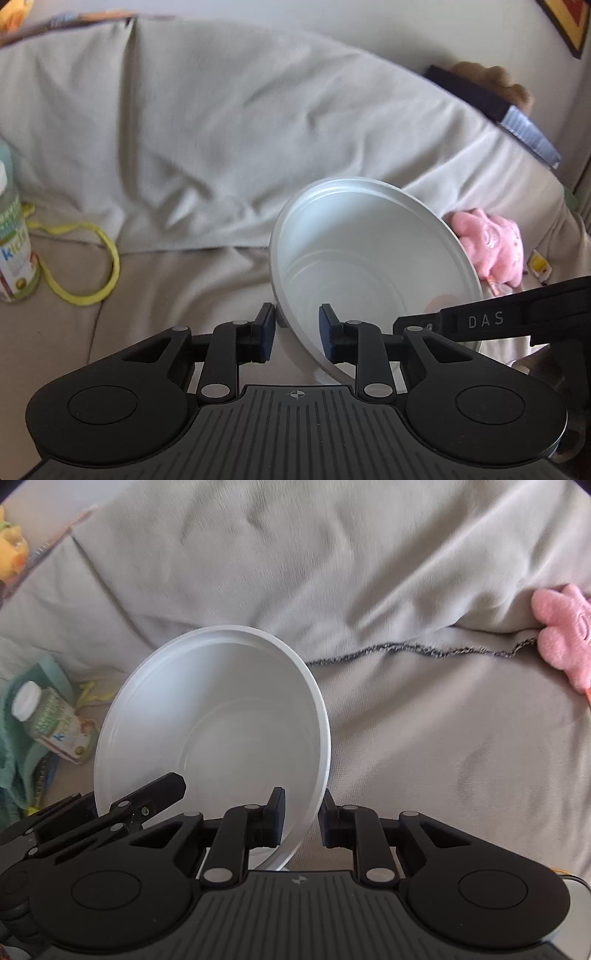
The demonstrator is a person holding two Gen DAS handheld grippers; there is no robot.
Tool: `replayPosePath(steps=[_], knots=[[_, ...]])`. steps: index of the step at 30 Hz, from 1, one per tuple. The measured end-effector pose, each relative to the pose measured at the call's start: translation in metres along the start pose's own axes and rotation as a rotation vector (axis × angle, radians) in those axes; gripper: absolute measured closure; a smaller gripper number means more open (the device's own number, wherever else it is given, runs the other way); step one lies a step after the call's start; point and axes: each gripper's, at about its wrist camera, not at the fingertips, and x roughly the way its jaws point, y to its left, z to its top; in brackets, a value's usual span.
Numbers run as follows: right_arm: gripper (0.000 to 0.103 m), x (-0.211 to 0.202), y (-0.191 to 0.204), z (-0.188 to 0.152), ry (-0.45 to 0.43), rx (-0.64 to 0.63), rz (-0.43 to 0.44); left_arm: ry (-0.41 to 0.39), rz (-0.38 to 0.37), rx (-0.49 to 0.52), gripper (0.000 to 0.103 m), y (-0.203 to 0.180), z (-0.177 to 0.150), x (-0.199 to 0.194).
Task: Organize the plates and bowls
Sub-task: 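Grasp the rim of the white orange-label bowl with the right gripper, then lower the white orange-label bowl into the blue bowl and release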
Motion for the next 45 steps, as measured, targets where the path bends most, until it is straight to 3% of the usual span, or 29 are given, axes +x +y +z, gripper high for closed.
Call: replayPosePath(steps=[3,10,18,27,38,45], knots=[[0.084,-0.061,-0.016,-0.019,-0.079,-0.040,0.010,-0.029,-0.049,0.041,0.074,-0.042,-0.005,-0.036],[0.081,-0.158,-0.086,-0.066,-0.196,-0.027,-0.023,0.033,-0.128,0.155,0.075,-0.143,-0.018,-0.059],[0.082,-0.161,-0.173,-0.113,-0.171,0.085,-0.010,0.151,-0.095,0.280,0.075,-0.218,-0.054,-0.035],[0.077,-0.109,-0.213,-0.145,-0.050,0.170,0.030,0.327,-0.018,0.286,0.079,-0.220,-0.088,0.018],[0.074,-0.127,-0.213,-0.137,-0.130,0.159,0.032,0.291,-0.013,0.274,0.078,-0.218,-0.080,0.010],[0.073,-0.113,-0.210,-0.136,-0.079,0.152,0.029,0.277,-0.009,0.262,0.078,-0.215,-0.077,0.003]])
